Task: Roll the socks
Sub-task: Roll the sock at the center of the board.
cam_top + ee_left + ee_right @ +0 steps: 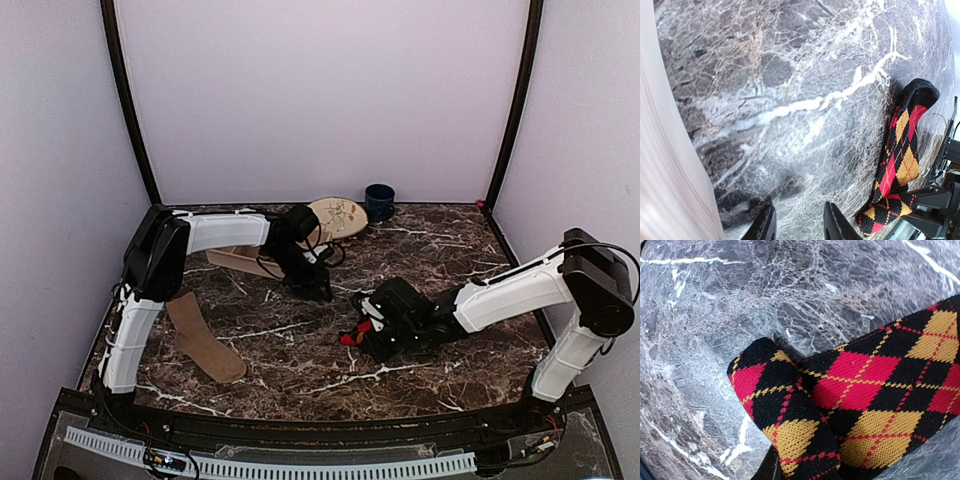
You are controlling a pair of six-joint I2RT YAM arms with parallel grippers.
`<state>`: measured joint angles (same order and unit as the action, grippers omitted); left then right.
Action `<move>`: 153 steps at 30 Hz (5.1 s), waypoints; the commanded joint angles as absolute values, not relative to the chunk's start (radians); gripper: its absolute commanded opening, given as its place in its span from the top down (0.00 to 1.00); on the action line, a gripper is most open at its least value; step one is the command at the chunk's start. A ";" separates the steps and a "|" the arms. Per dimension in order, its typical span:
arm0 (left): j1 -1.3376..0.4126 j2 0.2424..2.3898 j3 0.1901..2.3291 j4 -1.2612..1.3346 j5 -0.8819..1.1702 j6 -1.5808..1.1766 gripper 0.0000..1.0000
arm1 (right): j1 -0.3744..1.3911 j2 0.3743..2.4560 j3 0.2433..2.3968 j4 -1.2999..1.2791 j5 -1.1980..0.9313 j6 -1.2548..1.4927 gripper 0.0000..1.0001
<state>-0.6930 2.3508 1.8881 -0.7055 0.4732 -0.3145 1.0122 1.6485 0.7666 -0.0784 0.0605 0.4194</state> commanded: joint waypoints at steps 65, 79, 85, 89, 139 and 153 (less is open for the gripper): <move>-0.966 2.175 1.657 -0.484 0.589 -0.041 0.31 | 0.621 1.773 0.261 0.949 -0.823 1.340 0.86; -0.966 2.214 1.651 -0.404 0.598 -0.081 0.32 | 0.619 1.783 0.264 0.966 -0.840 1.336 0.87; -0.966 2.221 1.640 -0.381 0.625 -0.096 0.33 | 0.616 1.808 0.261 1.011 -0.855 1.351 0.88; -0.966 2.230 1.646 -0.373 0.642 -0.103 0.34 | 0.615 1.820 0.260 1.029 -0.864 1.358 0.88; -0.989 2.341 1.698 -0.455 0.647 -0.113 0.69 | 0.616 1.665 0.454 0.250 -0.736 0.874 0.74; -0.994 2.442 1.819 -0.598 0.604 -0.116 0.78 | 0.619 1.503 0.476 -0.013 -0.505 0.692 0.63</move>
<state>-0.9756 2.3760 1.8153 -0.4850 0.6640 -0.1181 0.6201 1.5646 0.4843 0.1631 -0.7208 0.7830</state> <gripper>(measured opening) 0.225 0.360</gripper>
